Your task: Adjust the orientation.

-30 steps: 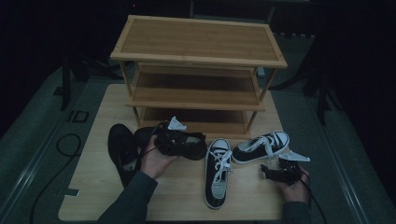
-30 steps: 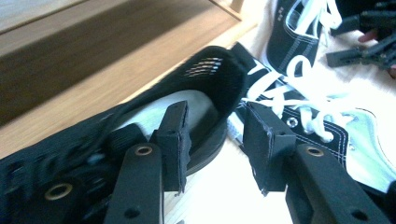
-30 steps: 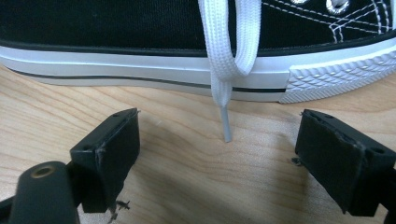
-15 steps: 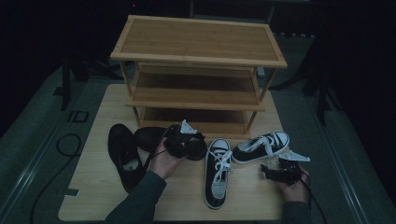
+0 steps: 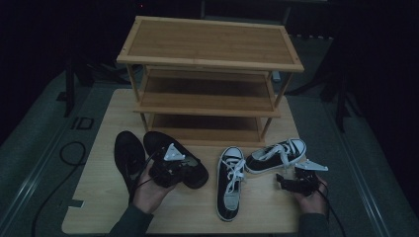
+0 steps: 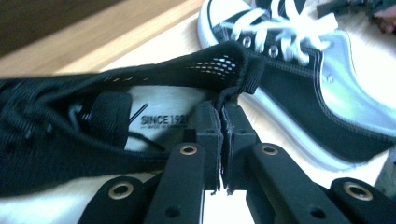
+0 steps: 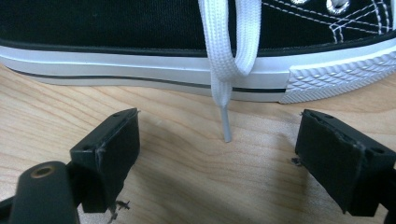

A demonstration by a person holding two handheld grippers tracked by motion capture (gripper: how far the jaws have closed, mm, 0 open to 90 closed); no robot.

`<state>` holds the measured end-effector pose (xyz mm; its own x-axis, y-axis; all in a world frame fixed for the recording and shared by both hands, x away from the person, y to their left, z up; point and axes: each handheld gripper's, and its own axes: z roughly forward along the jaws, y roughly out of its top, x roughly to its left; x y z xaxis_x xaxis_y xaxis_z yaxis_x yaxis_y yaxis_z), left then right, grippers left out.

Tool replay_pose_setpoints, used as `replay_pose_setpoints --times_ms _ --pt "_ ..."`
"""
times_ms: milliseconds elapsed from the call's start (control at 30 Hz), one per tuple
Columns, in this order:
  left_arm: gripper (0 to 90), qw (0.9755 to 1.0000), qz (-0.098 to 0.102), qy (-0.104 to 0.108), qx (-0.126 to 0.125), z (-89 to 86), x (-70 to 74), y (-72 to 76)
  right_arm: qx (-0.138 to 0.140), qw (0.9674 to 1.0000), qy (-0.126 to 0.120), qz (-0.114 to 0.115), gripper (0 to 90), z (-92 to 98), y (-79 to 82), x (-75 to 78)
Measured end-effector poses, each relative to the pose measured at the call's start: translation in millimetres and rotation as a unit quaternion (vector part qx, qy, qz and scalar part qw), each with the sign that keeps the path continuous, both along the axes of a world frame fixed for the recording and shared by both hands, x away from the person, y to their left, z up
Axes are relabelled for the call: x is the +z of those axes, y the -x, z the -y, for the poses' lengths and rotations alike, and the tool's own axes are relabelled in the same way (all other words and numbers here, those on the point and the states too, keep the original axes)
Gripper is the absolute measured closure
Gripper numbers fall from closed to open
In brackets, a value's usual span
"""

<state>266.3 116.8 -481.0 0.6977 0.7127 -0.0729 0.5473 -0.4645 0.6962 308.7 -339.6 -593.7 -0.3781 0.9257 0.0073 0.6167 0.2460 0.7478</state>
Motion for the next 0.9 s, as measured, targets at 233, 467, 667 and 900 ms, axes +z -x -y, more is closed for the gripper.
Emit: replay_pose_setpoints --times_ms 233,467,667,900 --pt "86.3 0.9998 -0.003 -0.011 0.018 -22.9 1.2 24.7 0.0 1.0 0.0 0.0 13.7 -0.1 0.0 0.0" --pt "85.2 0.9994 -0.007 -0.017 0.031 -39.7 2.9 35.9 0.0 1.0 0.0 0.0 13.7 0.0 0.1 0.1" --pt "68.3 0.9987 0.002 0.009 0.05 -50.0 7.2 33.7 0.0 1.0 0.0 -0.001 13.7 0.0 0.1 0.1" --pt "57.7 0.9946 0.014 0.034 0.097 -68.1 13.2 29.3 0.0 1.0 0.0 -0.001 13.7 0.0 0.1 0.1"
